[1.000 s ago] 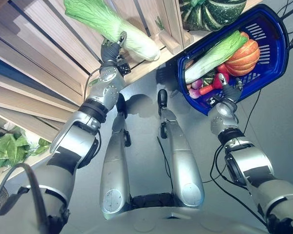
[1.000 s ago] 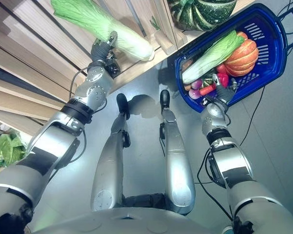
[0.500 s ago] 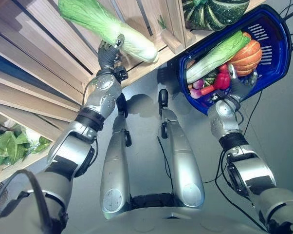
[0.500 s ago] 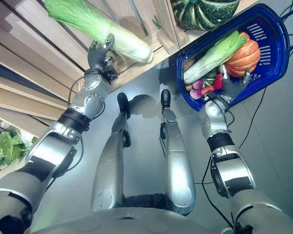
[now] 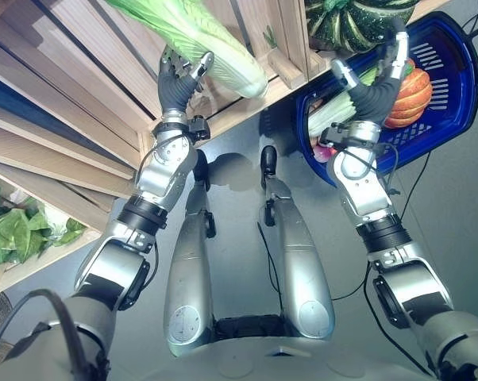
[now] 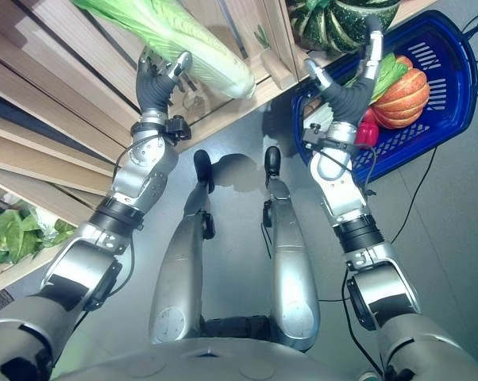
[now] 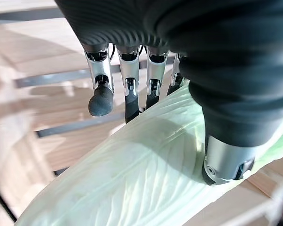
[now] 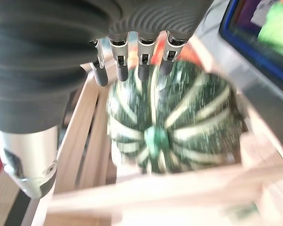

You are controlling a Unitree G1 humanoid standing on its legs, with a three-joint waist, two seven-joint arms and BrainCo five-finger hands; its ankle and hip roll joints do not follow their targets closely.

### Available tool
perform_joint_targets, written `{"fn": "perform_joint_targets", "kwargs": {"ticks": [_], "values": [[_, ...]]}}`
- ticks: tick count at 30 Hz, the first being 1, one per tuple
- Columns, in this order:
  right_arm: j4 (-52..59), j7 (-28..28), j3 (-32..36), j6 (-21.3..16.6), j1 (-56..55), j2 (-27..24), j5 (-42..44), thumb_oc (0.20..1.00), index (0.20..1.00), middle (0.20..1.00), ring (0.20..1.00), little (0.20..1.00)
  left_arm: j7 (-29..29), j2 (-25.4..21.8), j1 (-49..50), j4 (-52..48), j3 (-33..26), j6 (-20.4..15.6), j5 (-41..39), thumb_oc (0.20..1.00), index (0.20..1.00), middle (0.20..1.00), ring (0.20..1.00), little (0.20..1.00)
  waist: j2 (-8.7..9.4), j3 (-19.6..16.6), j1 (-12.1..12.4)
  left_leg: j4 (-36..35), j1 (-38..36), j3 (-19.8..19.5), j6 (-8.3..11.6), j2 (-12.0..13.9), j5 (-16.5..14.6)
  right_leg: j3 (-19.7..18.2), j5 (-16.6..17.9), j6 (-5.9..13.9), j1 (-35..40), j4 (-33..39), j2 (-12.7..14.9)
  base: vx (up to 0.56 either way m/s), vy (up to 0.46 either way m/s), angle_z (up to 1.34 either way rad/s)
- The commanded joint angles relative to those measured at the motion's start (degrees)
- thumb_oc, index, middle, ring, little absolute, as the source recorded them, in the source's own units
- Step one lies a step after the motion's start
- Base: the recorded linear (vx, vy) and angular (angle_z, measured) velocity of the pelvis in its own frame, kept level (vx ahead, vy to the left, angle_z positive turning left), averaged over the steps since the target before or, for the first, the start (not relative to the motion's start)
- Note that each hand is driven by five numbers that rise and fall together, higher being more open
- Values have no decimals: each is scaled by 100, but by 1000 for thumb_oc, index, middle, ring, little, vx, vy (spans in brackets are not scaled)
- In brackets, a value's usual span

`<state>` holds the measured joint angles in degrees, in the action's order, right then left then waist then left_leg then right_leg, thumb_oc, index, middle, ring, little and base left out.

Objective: Pick up fruits and vegetables into the basket

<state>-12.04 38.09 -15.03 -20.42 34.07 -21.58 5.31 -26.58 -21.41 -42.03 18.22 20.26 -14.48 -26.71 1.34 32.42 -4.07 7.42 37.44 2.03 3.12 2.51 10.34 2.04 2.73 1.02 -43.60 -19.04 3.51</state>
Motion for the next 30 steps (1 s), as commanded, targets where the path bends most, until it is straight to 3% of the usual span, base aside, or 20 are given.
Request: {"fn": "perform_joint_targets", "kwargs": {"ticks": [1,7,11,22,30], "values": [[796,-690,-36,-84,-235,-233,10,1000,1000,1000,1000,1000,25,-109,28,-656,-221,-641,934,200,200,200,200,200,-28,-262,-48,353,0,27,-65,-152,-612,154,-107,244,547,382,-140,0,0,0],[1059,-1876,-249,198,-196,-312,724,1000,1000,1000,1000,1000,101,-332,-50,-958,-224,-757,1538,200,200,200,200,200,13,-262,0,344,16,24,-52,-133,-568,165,-88,237,536,375,-148,0,0,0],[1158,-2385,-413,402,-162,-361,1017,1000,1000,1000,1000,1000,390,-450,-104,-1081,-170,-948,1553,200,200,200,200,200,52,-262,28,343,-8,25,-39,-128,-562,178,-91,233,564,372,-155,0,0,0],[1449,-2504,-589,639,-17,-389,1018,1000,1000,1000,1000,1000,1387,-483,-83,-1613,177,-1048,1177,200,200,200,200,200,47,-262,52,362,-30,31,-66,-136,-617,159,-127,238,560,324,-181,0,0,0],[1565,-2265,-618,691,151,-370,907,1000,1000,1000,1000,1000,1868,-426,-131,-1848,458,-888,990,200,200,200,200,200,36,-262,56,339,12,22,-82,-145,-594,150,-76,249,510,348,-192,0,0,0]]}}
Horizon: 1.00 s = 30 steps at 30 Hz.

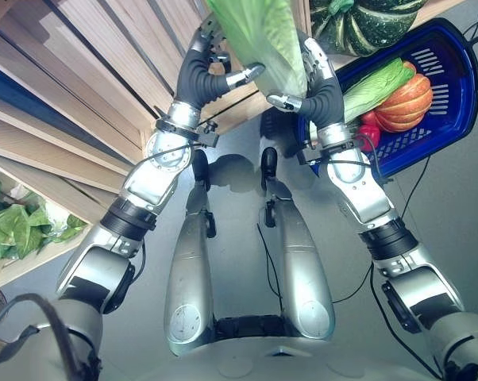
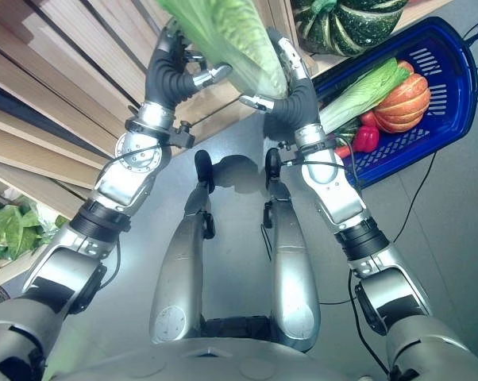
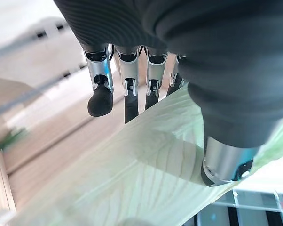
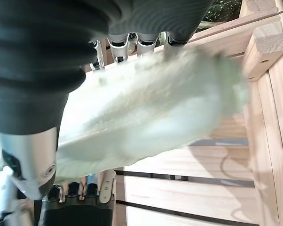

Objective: Pick up fruits and vegetables into the basket

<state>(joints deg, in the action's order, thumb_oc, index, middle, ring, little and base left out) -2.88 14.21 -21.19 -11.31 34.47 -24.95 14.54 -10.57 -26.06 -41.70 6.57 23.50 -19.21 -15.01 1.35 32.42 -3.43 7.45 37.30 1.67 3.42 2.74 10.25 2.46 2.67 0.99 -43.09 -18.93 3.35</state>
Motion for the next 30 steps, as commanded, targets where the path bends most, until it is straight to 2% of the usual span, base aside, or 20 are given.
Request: {"fn": "perform_joint_targets", "kwargs": {"ticks": [1,8,12,13,14,30], "values": [[647,136,16,-224,129,-31,-17,1000,1000,1000,1000,1000,335,45,-162,-719,158,-388,-161,200,200,200,200,200,35,-262,-8,328,25,64,-115,-166,-587,110,-68,255,456,343,-177,0,0,0],[681,66,35,-121,143,-74,18,1000,1000,1000,1000,1000,507,17,-160,-883,265,-358,-242,200,200,200,200,200,38,-262,-23,345,44,68,-127,-172,-597,89,-51,259,425,338,-187,0,0,0],[622,-46,-6,80,137,-114,97,1000,1000,1000,1000,1000,548,-34,-170,-984,282,-409,-268,200,200,200,200,200,44,-262,-12,358,50,62,-128,-179,-598,88,-48,258,430,339,-187,0,0,0],[614,-46,-29,155,131,-111,70,504,504,504,504,504,561,-36,-162,-1003,284,-432,-276,200,200,200,200,200,44,-262,-8,359,54,58,-127,-180,-597,90,-50,256,429,339,-185,0,0,0],[584,-56,-47,187,131,-123,62,200,200,200,200,200,579,-42,-163,-1026,286,-449,-305,200,200,200,200,200,43,-262,-4,353,52,59,-128,-177,-597,96,-49,256,430,342,-179,0,0,0],[576,-238,-150,433,136,-178,124,200,200,200,200,200,597,-57,-139,-1421,235,-769,-150,200,200,200,200,200,74,-262,36,294,19,21,-136,-193,-585,111,-29,265,451,374,-187,0,0,0]]}}
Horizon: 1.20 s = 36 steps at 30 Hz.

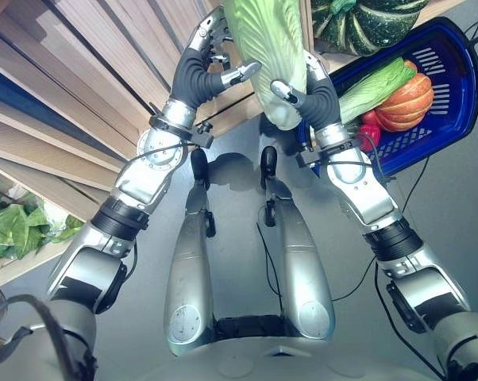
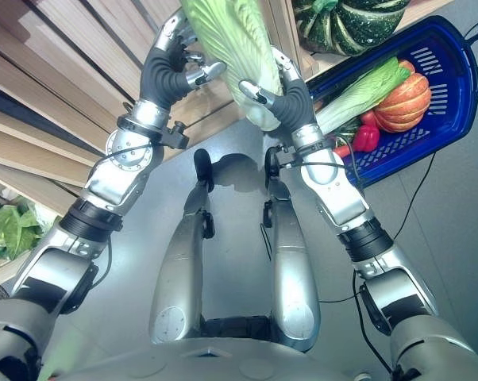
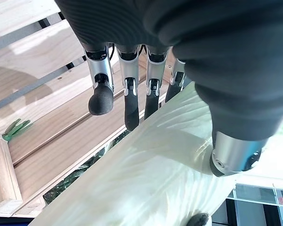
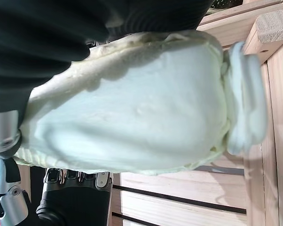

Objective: Pick up fruits and vegetables into the basket

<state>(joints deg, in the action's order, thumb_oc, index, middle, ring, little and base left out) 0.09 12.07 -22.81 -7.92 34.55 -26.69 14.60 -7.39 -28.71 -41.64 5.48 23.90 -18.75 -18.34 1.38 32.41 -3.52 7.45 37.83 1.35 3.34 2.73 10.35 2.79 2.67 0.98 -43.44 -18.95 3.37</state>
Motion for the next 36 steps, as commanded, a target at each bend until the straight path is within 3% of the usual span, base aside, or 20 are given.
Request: {"fn": "perform_joint_targets", "kwargs": {"ticks": [1,6,7,8,9,15,21,27,36], "values": [[278,-33,17,98,129,5,115,200,200,200,200,200,285,220,-151,-1326,181,-805,190,200,200,200,200,200,75,-262,46,290,-39,53,-127,-193,-593,80,-28,266,492,379,-190,0,0,0],[319,-51,54,123,115,48,91,200,200,200,200,200,179,261,-126,-1373,133,-779,352,200,200,200,200,200,82,-262,53,282,-40,42,-129,-200,-591,80,-28,265,500,389,-191,0,0,0],[332,-51,64,128,104,59,96,200,200,200,200,200,6,266,-125,-1371,134,-747,406,501,501,501,501,501,84,-262,52,286,-42,37,-129,-204,-590,79,-29,264,504,385,-194,0,0,0],[345,-46,70,133,97,61,97,200,200,200,200,200,8,274,-109,-1372,126,-731,411,893,893,893,893,893,86,-262,56,287,-38,31,-129,-206,-591,77,-30,264,501,384,-196,0,0,0],[362,-31,82,129,83,69,96,200,200,200,200,200,-136,274,-90,-1356,101,-695,542,1000,1000,1000,1000,1000,87,-262,58,288,-38,27,-131,-208,-591,77,-32,263,499,380,-198,0,0,0],[315,129,157,-57,-16,135,68,200,200,200,200,200,-1136,315,99,-1154,-140,-928,919,1000,1000,1000,1000,1000,107,-262,88,287,-56,-6,-128,-223,-607,92,-43,260,523,388,-199,0,0,0],[243,339,362,-256,-73,279,59,200,200,200,200,200,-1929,516,278,-760,-557,-1174,788,1000,1000,1000,1000,1000,135,-262,101,356,-19,-37,-115,-235,-624,90,-59,255,503,344,-204,-2,-4,1],[196,811,636,-612,-195,406,33,200,200,200,200,200,-2577,660,387,-362,-822,-1050,1024,1000,1000,1000,1000,1000,131,-262,78,383,-27,-31,-107,-231,-643,87,-90,247,505,302,-206,0,0,0],[-286,2001,1498,-1512,-539,481,449,200,200,200,200,200,-3424,460,275,1029,-1086,-785,1441,1000,1000,1000,1000,1000,95,-262,-104,486,-18,93,-84,-176,-703,36,-112,252,458,226,-199,1,37,-5]]}}
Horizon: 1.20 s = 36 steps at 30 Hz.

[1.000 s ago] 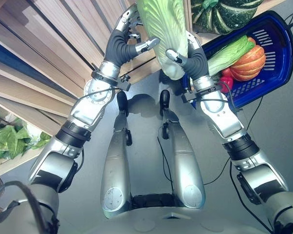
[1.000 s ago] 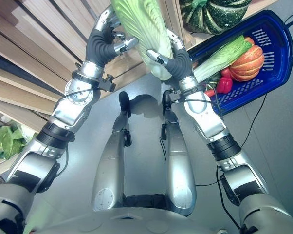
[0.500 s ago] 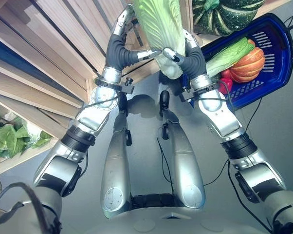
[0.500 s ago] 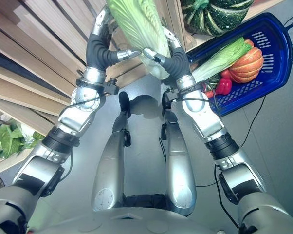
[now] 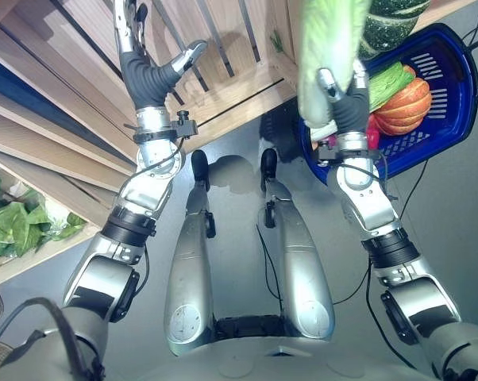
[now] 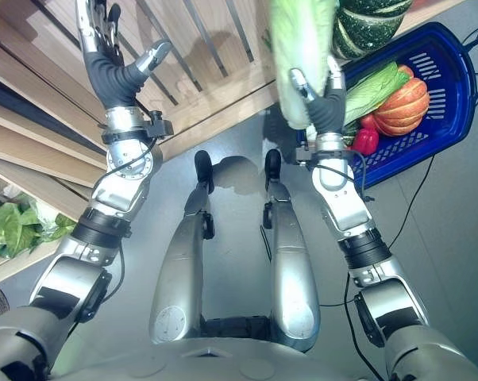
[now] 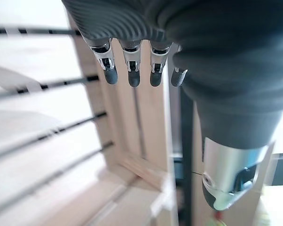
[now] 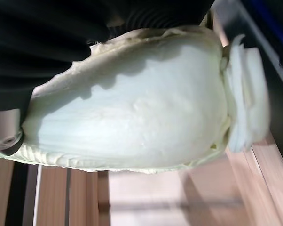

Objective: Pick up fruits and vegetables into the basket

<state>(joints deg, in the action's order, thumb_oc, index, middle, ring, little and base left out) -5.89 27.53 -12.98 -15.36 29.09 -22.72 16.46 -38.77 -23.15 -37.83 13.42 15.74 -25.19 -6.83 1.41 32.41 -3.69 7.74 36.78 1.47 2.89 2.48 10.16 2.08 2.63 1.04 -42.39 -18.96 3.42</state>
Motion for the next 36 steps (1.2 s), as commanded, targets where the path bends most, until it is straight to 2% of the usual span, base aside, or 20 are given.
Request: {"fn": "perform_joint_targets", "kwargs": {"ticks": [1,6,12,15,16,20,23,27,30,36], "values": [[246,559,567,-808,13,65,297,200,200,200,200,200,-319,-119,-150,360,-264,-94,305,1000,1000,1000,1000,1000,93,-261,-94,471,93,95,-38,-144,-694,105,-111,247,343,218,-201,3,34,-4],[-479,1127,844,-1009,158,-194,720,200,200,200,200,200,-391,-268,-511,1406,-173,-87,71,1000,1000,1000,1000,1000,68,-261,-160,536,124,151,-7,-124,-719,104,-105,258,298,190,-173,3,14,-3],[-1984,1669,944,-1206,615,-554,1438,200,200,200,200,200,-409,-413,-1055,2399,151,-50,-77,1000,1000,1000,1000,1000,5,-261,-166,596,235,169,21,-116,-733,126,-103,260,163,124,-153,2,-16,-5],[-2844,1706,913,-1332,876,-642,1966,200,200,200,200,200,-373,-472,-1265,2725,307,-57,-259,1000,1000,1000,1000,1000,-38,-261,-147,643,285,151,41,-120,-787,136,-141,252,108,102,-138,3,-50,-5],[-3441,1587,885,-1447,1100,-679,2224,200,200,200,200,200,-384,-487,-1398,2870,418,-78,-343,1000,1000,1000,1000,1000,-70,-261,-131,634,360,147,45,-123,-755,142,-103,242,28,119,-135,0,-55,-3],[-4823,1036,915,-1327,1684,-791,2887,200,200,200,200,200,-261,-507,-1680,3183,581,-119,-511,1000,1000,1000,1000,1000,-166,-261,-55,643,453,118,48,-132,-792,151,-143,232,-64,127,-123,6,-58,-2],[-5747,514,815,-1039,2084,-852,3224,200,200,200,200,200,-178,-506,-1905,3350,706,-166,-598,1000,1000,1000,1000,1000,-270,-261,3,631,617,89,48,-148,-737,157,-111,217,-230,142,-115,9,-51,-2],[-6415,39,695,-555,2340,-850,3468,200,200,200,200,200,-137,-470,-2054,3457,818,-117,-600,1000,1000,1000,1000,1000,-370,-261,45,652,753,55,51,-159,-734,164,-132,210,-377,106,-99,22,-39,-4],[-6725,-140,537,-91,2539,-874,3395,200,200,200,200,200,-139,-404,-2107,3478,912,-98,-578,1000,1000,1000,1000,1000,-475,-261,89,663,878,41,50,-164,-721,180,-160,204,-515,64,-78,22,-22,-2],[-6967,-419,305,495,2853,-928,3289,200,200,200,200,200,-147,-346,-2164,3408,1014,-54,-614,1000,1000,1000,1000,1000,-626,-261,139,743,1101,29,72,-175,-712,164,-184,220,-779,-41,-43,0,0,0]]}}
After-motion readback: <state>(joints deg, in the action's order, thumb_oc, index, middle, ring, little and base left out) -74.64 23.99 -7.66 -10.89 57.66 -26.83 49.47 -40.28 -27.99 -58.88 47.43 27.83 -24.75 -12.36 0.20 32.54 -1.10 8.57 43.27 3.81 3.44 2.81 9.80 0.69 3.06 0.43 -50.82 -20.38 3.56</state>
